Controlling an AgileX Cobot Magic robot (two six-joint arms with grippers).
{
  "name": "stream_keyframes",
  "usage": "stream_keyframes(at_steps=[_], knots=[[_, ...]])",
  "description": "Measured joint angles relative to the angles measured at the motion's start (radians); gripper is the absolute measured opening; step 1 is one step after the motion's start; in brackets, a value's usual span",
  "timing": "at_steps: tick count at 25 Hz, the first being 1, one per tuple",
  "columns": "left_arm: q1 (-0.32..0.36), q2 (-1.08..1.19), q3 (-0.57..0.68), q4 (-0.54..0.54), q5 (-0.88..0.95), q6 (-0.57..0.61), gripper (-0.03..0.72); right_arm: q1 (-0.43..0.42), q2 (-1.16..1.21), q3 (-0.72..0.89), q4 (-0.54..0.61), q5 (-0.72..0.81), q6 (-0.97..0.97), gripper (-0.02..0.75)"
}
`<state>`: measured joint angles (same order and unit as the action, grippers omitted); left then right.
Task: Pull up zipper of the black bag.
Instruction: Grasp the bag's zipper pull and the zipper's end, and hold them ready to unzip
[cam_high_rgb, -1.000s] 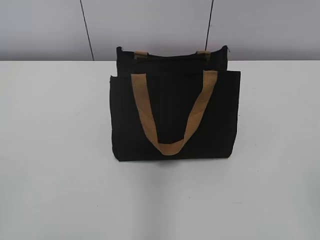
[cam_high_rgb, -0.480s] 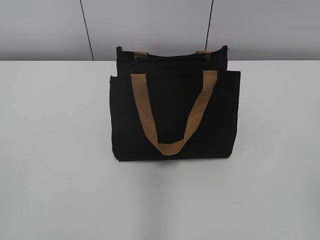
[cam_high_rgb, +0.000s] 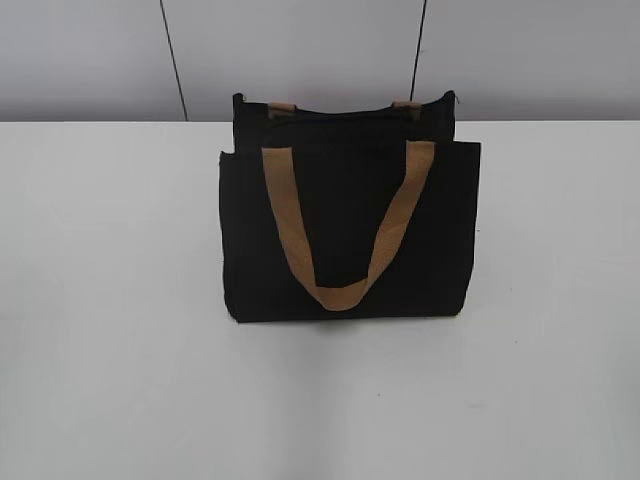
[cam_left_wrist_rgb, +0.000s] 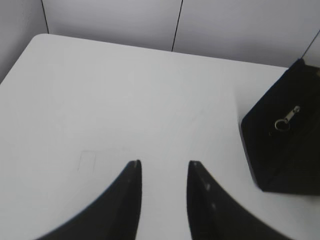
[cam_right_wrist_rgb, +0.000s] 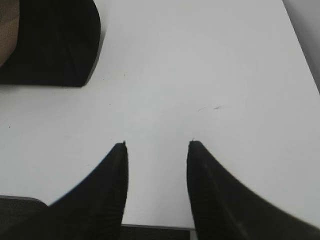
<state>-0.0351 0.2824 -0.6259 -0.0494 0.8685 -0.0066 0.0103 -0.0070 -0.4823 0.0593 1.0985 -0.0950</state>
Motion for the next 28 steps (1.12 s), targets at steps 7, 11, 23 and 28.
stream_keyframes(at_steps=[7,11,23,28], knots=[[-0.044,0.191,-0.003,-0.001,-0.247,0.007,0.239,0.000,0.000,0.000,0.000,0.000,0.000,0.310],[-0.094,0.280,-0.003,-0.001,-0.384,0.007,0.239,0.000,0.000,0.000,0.000,0.000,0.000,0.310],[-0.230,0.553,-0.003,0.009,-0.737,0.007,0.239,0.000,0.000,0.000,0.000,0.000,0.000,0.310],[-0.277,0.655,-0.003,0.010,-0.846,0.007,0.239,0.000,0.000,0.000,0.000,0.000,0.000,0.310]])
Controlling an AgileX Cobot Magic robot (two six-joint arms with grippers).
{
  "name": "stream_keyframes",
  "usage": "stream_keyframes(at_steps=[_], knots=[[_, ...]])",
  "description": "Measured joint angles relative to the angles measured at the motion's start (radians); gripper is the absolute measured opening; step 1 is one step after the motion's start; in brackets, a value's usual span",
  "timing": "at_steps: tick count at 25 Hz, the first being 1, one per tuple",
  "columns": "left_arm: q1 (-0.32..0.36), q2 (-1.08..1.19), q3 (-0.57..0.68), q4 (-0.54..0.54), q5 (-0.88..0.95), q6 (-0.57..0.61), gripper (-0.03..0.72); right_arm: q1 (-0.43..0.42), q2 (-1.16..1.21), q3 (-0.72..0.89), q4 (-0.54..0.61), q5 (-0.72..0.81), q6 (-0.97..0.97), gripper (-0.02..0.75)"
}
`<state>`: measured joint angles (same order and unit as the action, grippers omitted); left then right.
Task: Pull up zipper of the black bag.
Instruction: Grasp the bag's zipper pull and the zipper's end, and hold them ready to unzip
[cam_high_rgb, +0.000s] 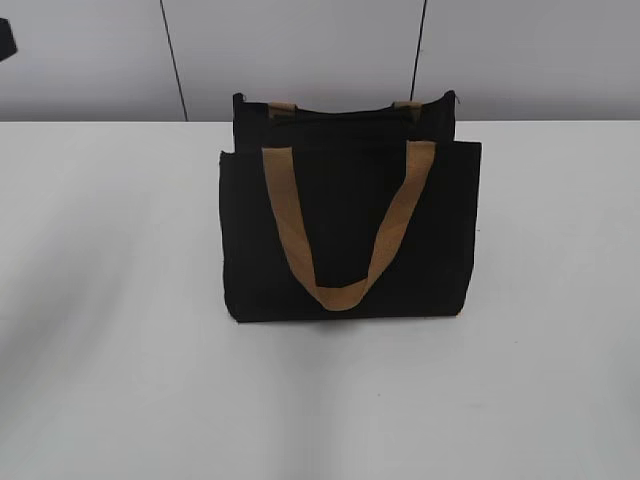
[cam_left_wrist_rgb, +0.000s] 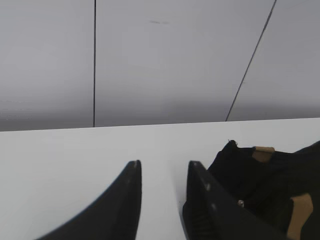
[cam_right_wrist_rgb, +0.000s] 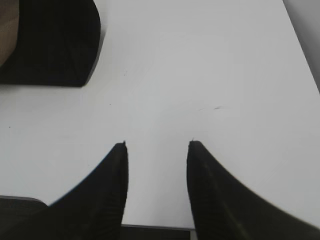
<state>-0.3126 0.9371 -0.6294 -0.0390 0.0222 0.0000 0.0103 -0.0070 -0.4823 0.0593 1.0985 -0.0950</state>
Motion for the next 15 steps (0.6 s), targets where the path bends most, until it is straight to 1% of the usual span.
stream_keyframes(at_steps=[7,15], knots=[[-0.067,0.180,0.000,-0.003,-0.212,0.000,0.239,0.000,0.000,0.000,0.000,0.000,0.000,0.310],[-0.077,0.410,0.000,-0.001,-0.352,0.000,0.239,0.000,0.000,0.000,0.000,0.000,0.000,0.310]])
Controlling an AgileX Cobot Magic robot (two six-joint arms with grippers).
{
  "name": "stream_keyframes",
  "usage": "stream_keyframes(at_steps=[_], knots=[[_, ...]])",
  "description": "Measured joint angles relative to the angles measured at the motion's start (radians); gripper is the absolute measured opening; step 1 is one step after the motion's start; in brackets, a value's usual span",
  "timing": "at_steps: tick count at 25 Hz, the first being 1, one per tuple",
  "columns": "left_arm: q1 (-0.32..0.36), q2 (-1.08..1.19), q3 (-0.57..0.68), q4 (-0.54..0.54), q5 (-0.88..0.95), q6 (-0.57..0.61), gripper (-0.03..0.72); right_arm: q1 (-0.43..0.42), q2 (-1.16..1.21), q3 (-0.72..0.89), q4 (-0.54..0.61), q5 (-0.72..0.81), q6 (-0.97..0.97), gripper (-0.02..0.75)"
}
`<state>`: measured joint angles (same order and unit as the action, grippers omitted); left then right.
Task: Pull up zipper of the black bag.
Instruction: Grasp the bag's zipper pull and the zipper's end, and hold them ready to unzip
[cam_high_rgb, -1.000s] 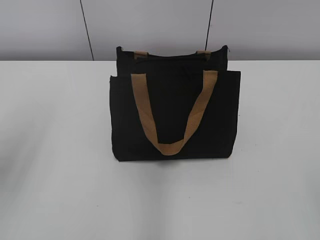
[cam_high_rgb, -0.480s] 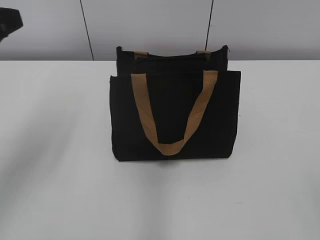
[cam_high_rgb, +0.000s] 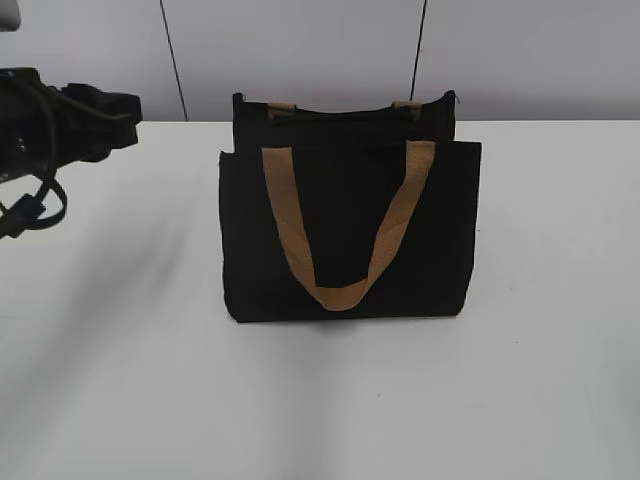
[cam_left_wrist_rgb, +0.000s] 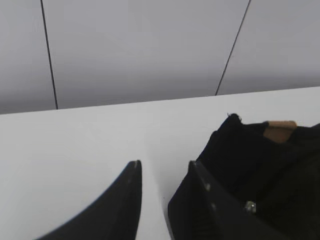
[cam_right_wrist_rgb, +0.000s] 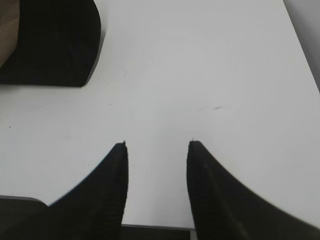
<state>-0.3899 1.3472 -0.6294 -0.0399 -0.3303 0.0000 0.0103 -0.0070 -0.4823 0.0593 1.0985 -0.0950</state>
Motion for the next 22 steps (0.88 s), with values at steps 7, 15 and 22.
stream_keyframes(at_steps=[7,15,22], knots=[[0.000,0.120,0.116,0.000,-0.250,-0.015,0.239,0.000,0.000,0.000,0.000,0.000,0.000,0.310],[0.000,0.235,0.259,0.138,-0.471,-0.017,0.239,0.000,0.000,0.000,0.000,0.000,0.000,0.310],[0.000,0.391,0.258,0.232,-0.622,-0.017,0.241,0.000,0.000,0.000,0.000,0.000,0.000,0.310]])
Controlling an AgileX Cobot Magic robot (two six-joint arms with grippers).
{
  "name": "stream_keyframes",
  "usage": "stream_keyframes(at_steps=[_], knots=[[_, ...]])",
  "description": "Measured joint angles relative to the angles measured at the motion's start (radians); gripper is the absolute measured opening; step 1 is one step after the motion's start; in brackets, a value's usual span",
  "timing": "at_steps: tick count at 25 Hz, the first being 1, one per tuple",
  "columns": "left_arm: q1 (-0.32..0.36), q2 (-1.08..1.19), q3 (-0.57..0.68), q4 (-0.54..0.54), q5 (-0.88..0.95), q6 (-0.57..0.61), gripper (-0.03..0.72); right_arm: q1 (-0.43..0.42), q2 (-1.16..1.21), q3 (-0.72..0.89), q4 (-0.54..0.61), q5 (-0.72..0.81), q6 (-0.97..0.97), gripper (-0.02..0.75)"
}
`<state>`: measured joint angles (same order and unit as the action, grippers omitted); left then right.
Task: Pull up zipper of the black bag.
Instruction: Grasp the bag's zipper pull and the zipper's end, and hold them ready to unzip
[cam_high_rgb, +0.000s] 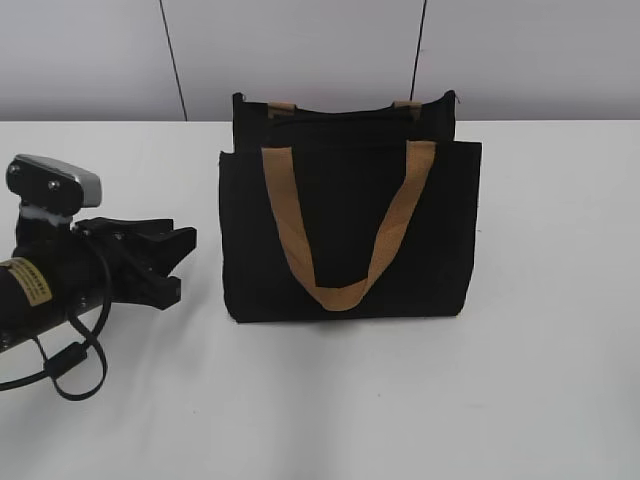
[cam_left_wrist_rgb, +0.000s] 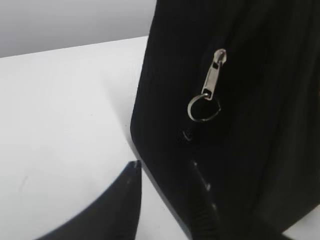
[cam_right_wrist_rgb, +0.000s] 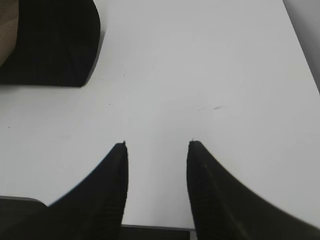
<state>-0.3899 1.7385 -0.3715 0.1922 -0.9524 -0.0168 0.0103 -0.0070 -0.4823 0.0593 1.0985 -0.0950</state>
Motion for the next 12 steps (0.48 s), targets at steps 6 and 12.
stream_keyframes(at_steps=[6,12], knots=[[0.000,0.099,-0.069,0.123,-0.031,0.000,0.302,0.000,0.000,0.000,0.000,0.000,0.000,0.310],[0.013,0.167,-0.116,0.164,-0.035,0.000,0.349,0.000,0.000,0.000,0.000,0.000,0.000,0.310]])
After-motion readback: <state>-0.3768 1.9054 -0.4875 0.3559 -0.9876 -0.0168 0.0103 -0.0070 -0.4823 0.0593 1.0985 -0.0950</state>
